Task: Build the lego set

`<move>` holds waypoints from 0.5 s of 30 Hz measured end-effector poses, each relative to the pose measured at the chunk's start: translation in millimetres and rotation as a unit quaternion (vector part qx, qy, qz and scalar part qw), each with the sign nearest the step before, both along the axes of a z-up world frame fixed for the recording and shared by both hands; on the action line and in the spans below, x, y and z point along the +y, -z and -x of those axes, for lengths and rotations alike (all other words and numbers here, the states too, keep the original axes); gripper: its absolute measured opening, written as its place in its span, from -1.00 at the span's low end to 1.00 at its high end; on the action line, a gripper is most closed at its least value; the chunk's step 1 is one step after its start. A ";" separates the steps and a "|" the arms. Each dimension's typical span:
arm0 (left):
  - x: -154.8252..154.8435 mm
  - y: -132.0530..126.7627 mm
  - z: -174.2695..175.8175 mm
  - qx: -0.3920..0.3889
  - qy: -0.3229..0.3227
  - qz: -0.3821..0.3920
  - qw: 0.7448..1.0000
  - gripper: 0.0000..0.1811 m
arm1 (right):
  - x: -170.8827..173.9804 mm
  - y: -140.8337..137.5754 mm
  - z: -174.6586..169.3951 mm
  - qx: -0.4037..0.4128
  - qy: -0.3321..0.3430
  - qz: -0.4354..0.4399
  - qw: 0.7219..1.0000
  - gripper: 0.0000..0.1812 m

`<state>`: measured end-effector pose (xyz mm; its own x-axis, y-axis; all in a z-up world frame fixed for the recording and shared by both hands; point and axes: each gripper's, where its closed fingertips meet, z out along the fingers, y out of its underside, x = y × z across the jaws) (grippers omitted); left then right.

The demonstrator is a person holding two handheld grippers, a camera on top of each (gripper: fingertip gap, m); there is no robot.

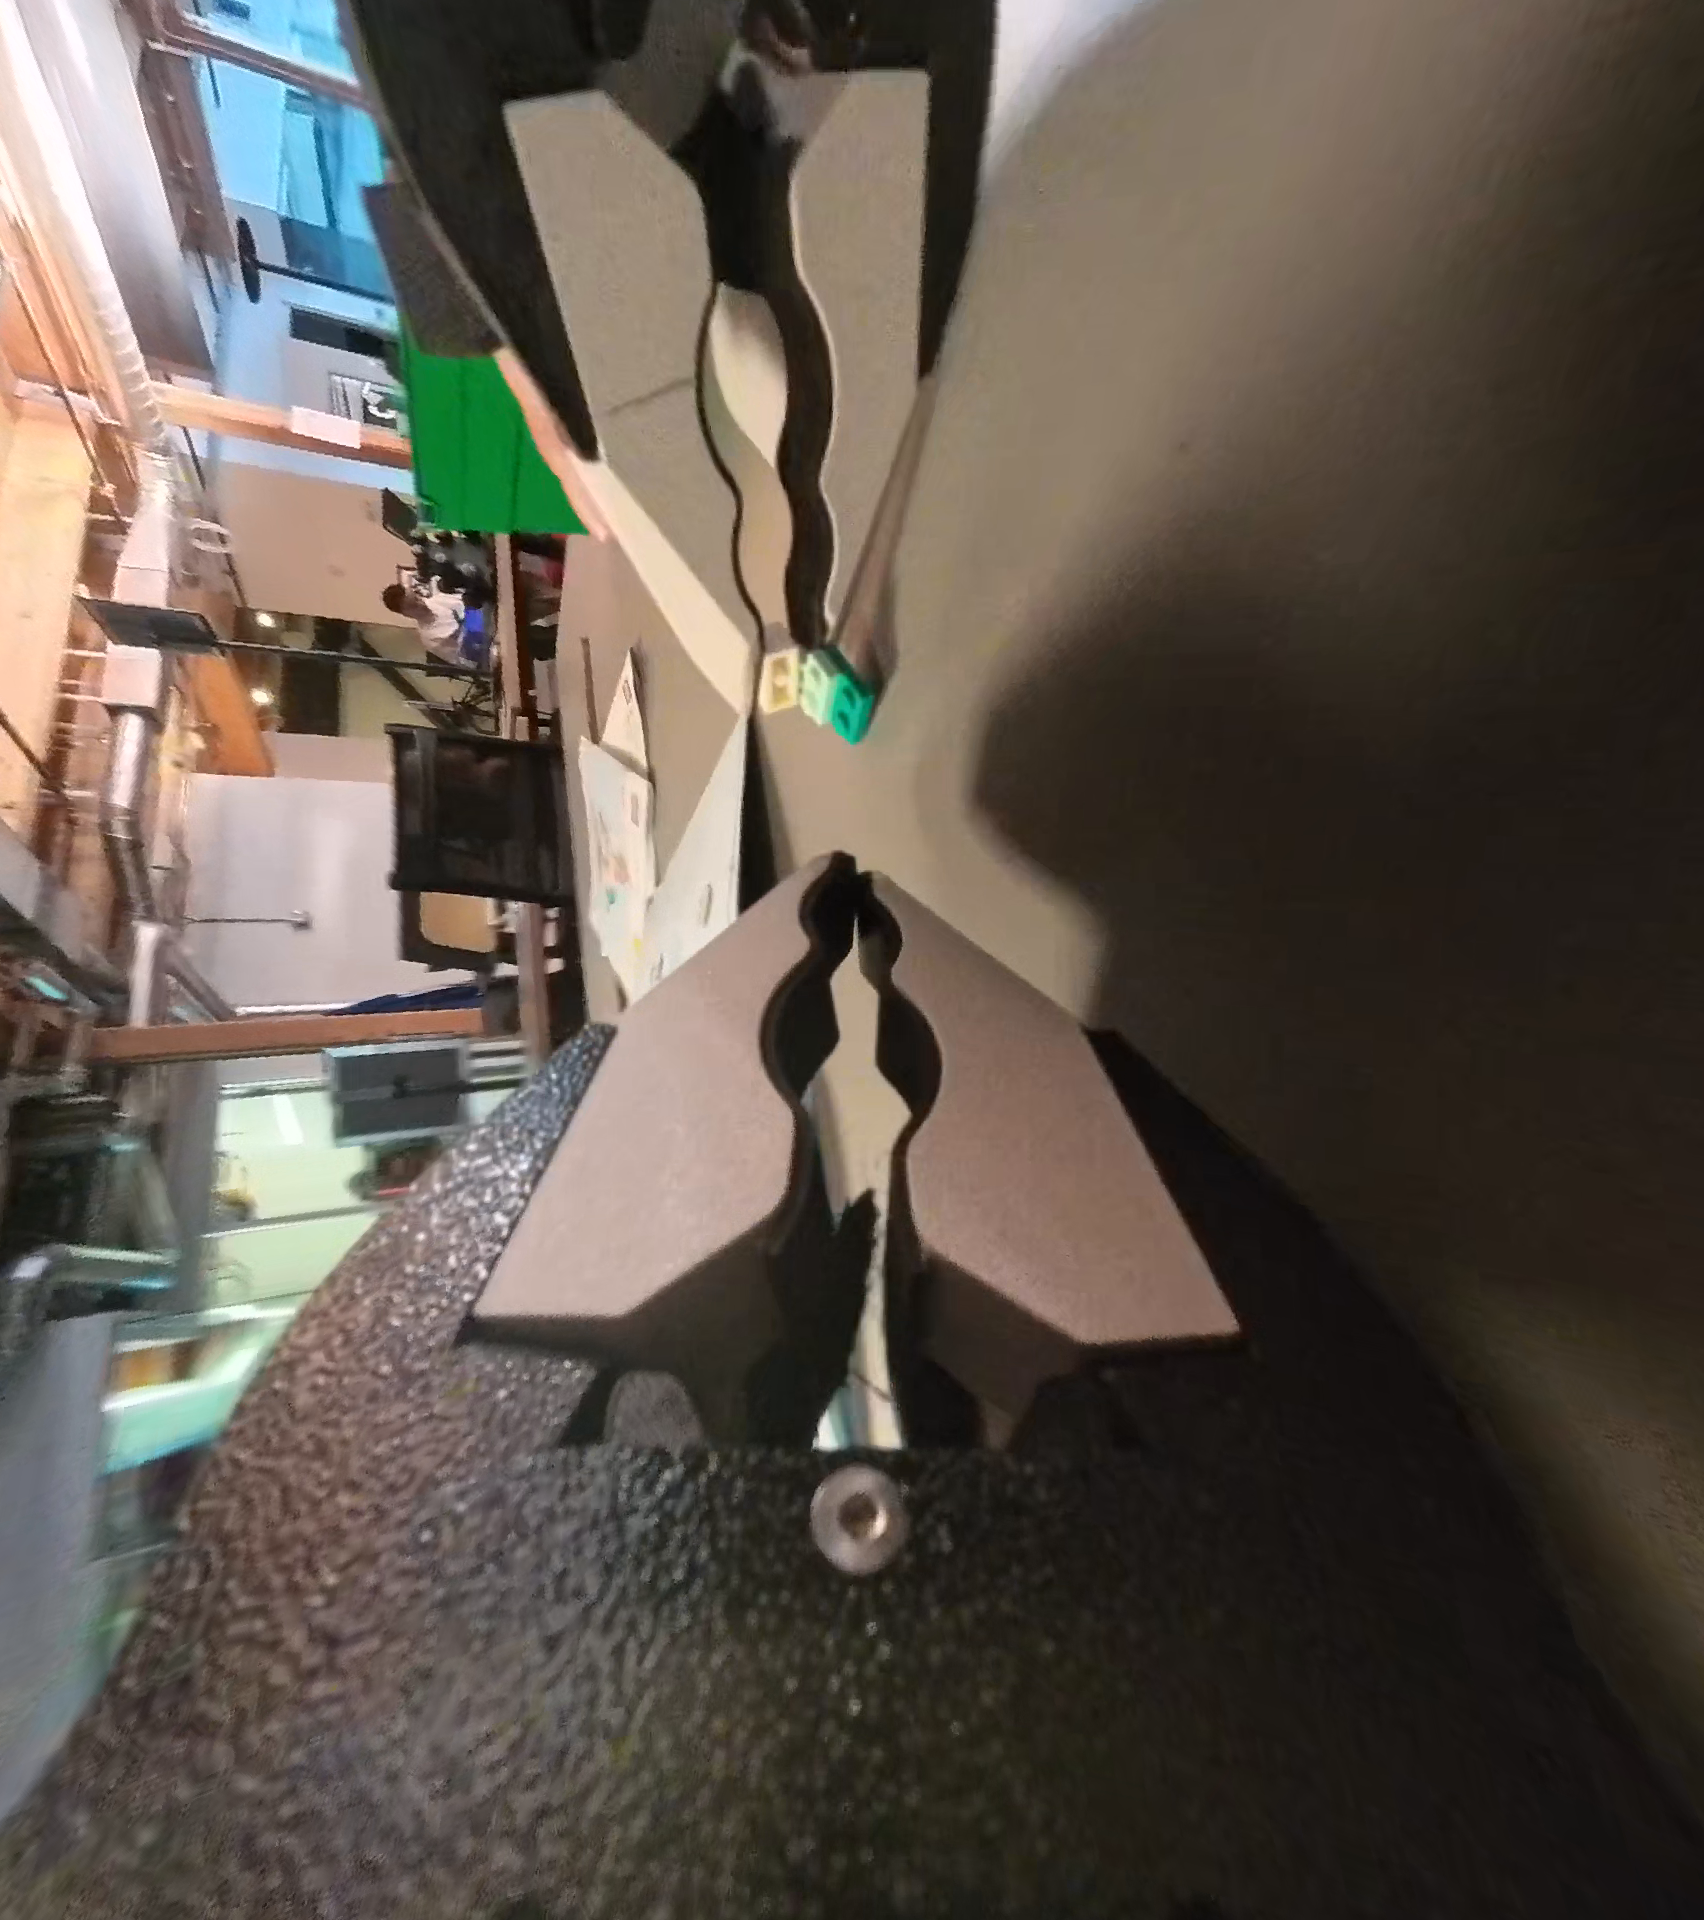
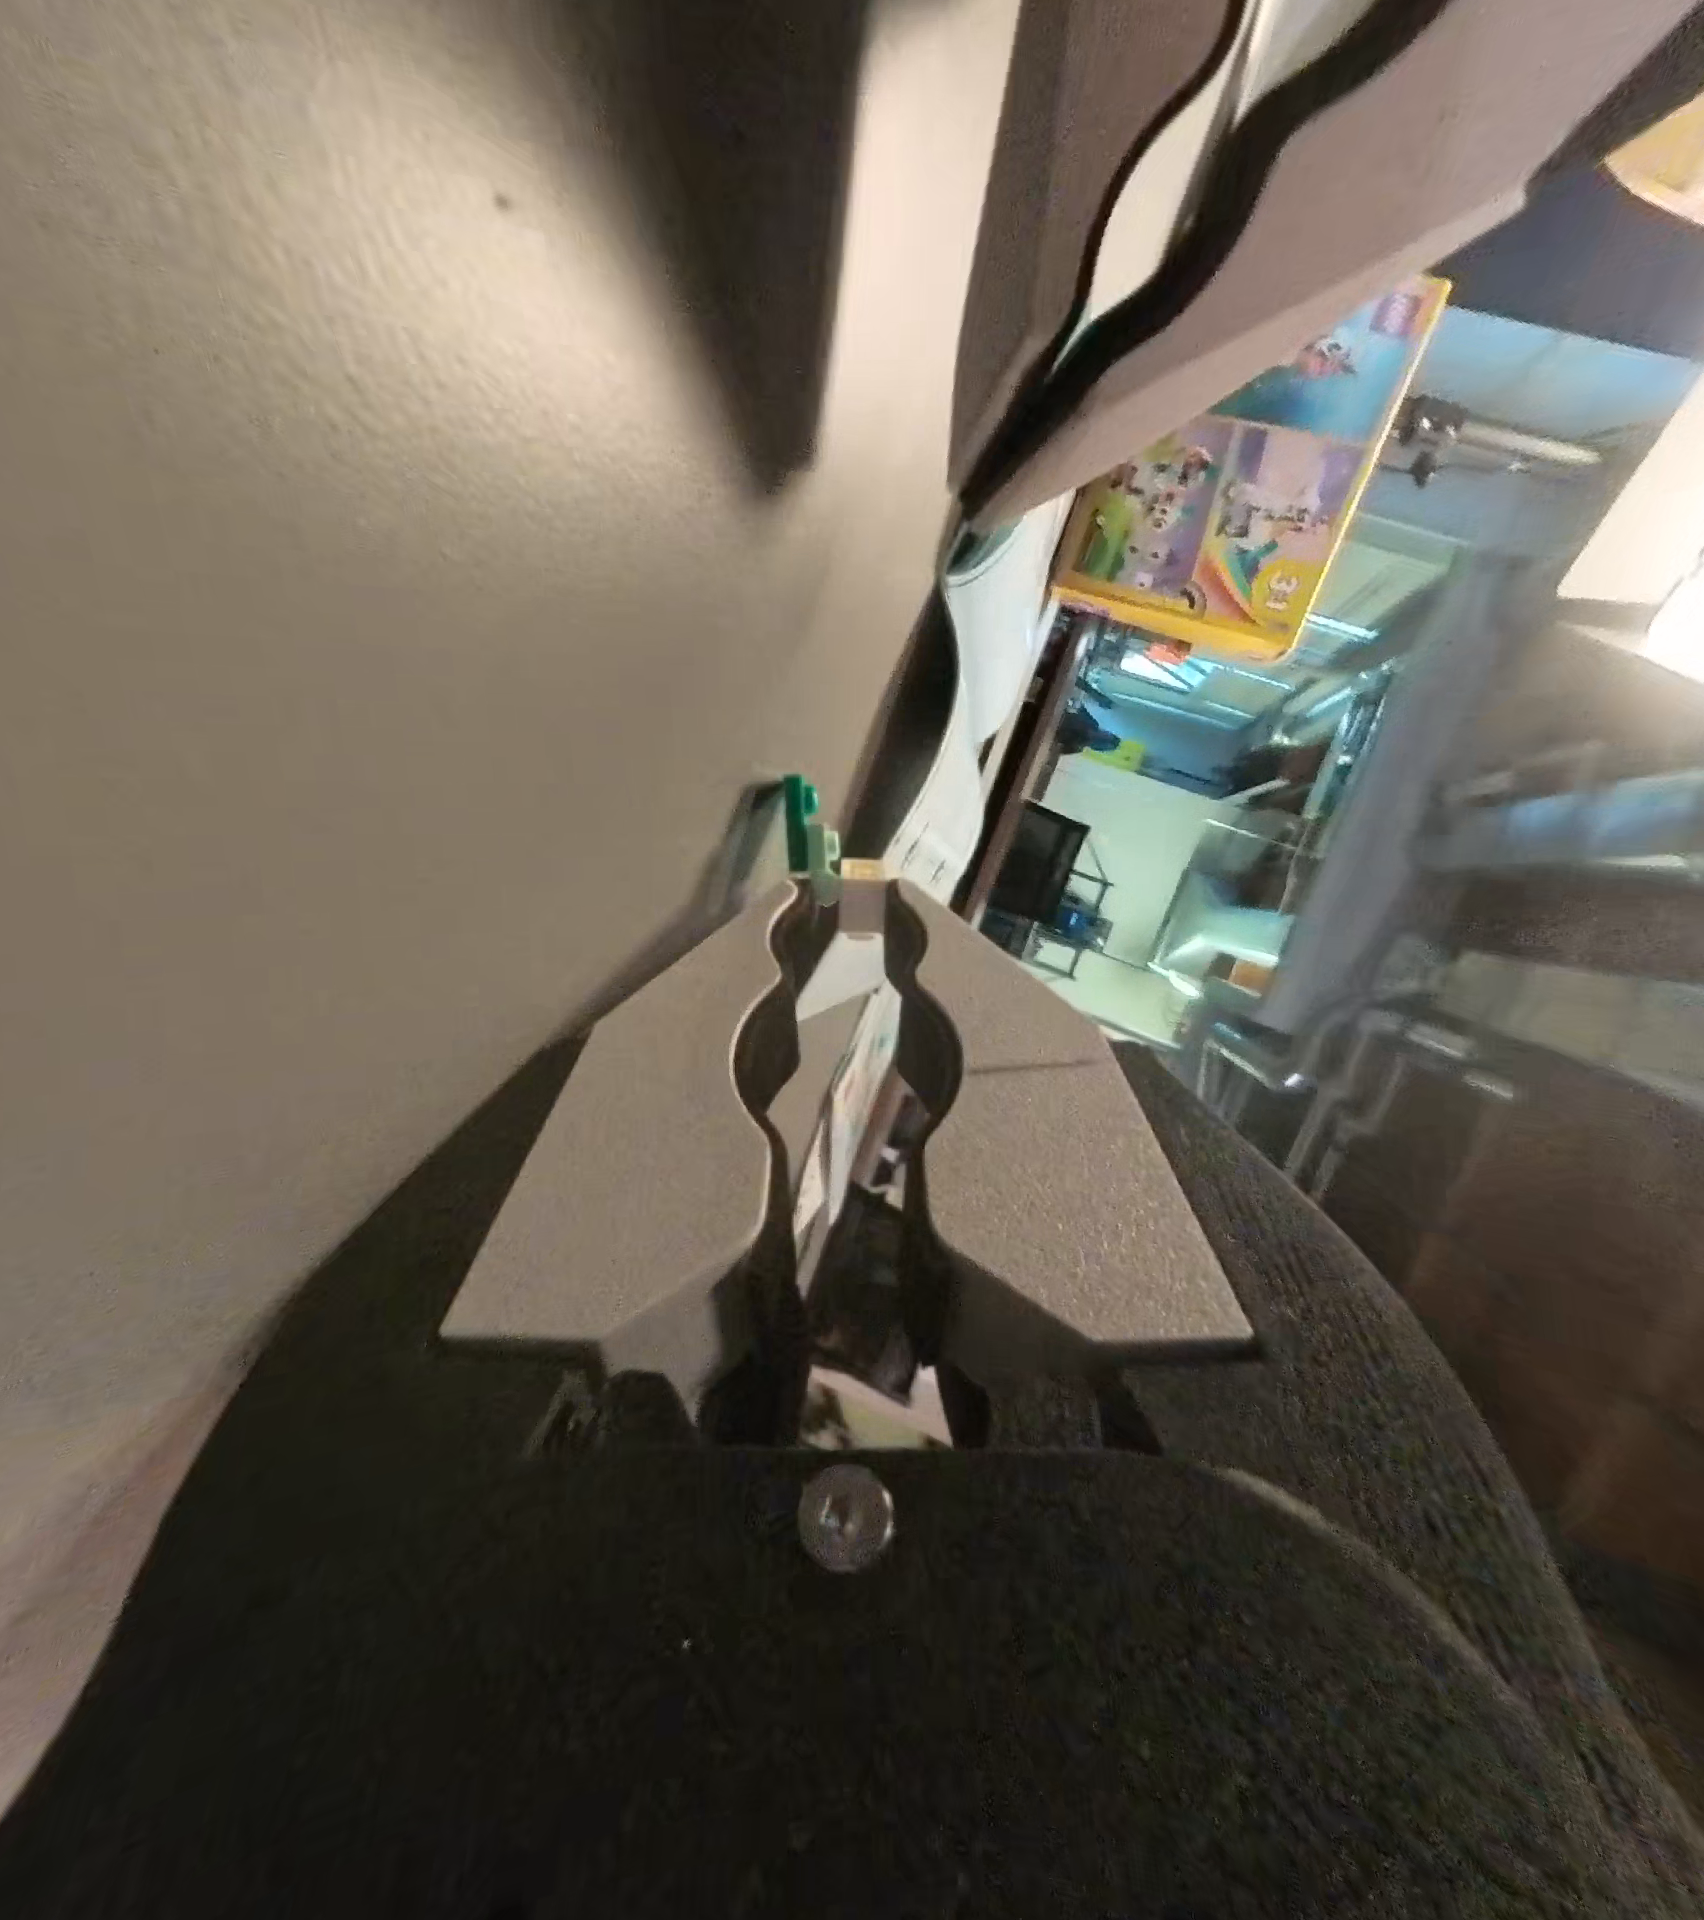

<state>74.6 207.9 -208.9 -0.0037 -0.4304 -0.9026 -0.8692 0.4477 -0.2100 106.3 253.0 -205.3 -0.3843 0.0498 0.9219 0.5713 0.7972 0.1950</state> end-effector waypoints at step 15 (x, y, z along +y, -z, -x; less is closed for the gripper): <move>-37.7 -17.7 -2.2 -0.037 0.057 -0.059 0.996 -0.81 | -53.9 -25.1 33.6 0.233 0.007 0.280 0.931 -0.88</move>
<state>76.9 170.2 -191.1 0.0220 -0.3228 -0.9462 -0.7949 0.5683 -0.2124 72.7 199.1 -180.2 0.0557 0.5745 0.8166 0.5019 0.6909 -0.5203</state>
